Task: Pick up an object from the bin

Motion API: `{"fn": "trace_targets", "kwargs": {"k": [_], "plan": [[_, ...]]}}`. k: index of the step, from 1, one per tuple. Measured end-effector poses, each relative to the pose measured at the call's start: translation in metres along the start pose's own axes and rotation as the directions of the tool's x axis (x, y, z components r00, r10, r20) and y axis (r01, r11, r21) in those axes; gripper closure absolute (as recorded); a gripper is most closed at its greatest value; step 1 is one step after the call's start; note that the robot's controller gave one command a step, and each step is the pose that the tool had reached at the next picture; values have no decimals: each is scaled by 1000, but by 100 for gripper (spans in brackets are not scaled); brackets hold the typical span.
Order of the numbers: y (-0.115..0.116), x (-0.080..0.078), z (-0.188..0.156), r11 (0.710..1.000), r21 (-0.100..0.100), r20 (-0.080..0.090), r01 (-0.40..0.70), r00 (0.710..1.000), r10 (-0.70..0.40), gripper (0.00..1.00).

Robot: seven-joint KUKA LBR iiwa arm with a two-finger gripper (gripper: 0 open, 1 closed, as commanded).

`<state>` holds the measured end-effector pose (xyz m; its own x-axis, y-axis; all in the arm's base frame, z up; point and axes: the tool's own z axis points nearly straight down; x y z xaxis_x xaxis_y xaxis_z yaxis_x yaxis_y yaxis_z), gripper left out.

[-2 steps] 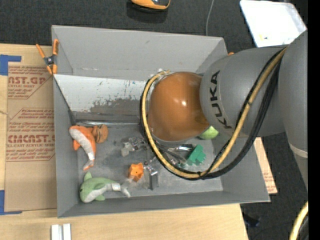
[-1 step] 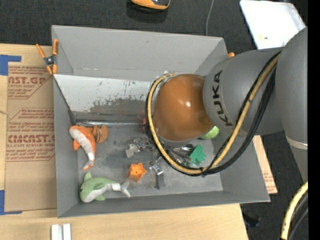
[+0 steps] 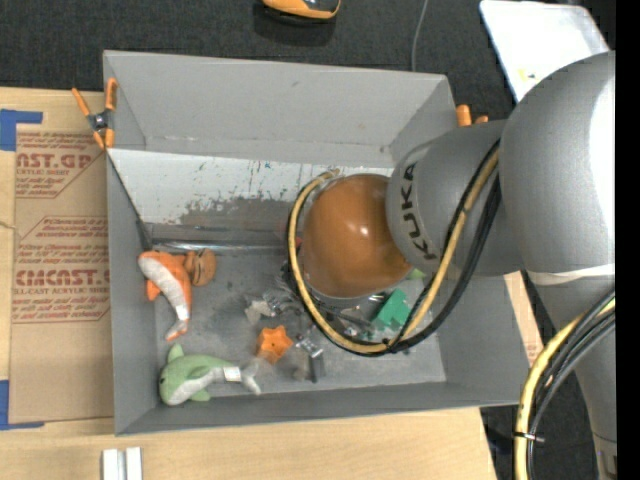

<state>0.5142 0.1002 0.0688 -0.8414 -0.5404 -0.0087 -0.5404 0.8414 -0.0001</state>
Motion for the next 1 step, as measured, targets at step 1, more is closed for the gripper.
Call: {"fn": "trace_targets", "kwargs": {"k": [1], "plan": [[9, 1, -2, 992, 1, 7, -123, 992, 123, 100]]}}
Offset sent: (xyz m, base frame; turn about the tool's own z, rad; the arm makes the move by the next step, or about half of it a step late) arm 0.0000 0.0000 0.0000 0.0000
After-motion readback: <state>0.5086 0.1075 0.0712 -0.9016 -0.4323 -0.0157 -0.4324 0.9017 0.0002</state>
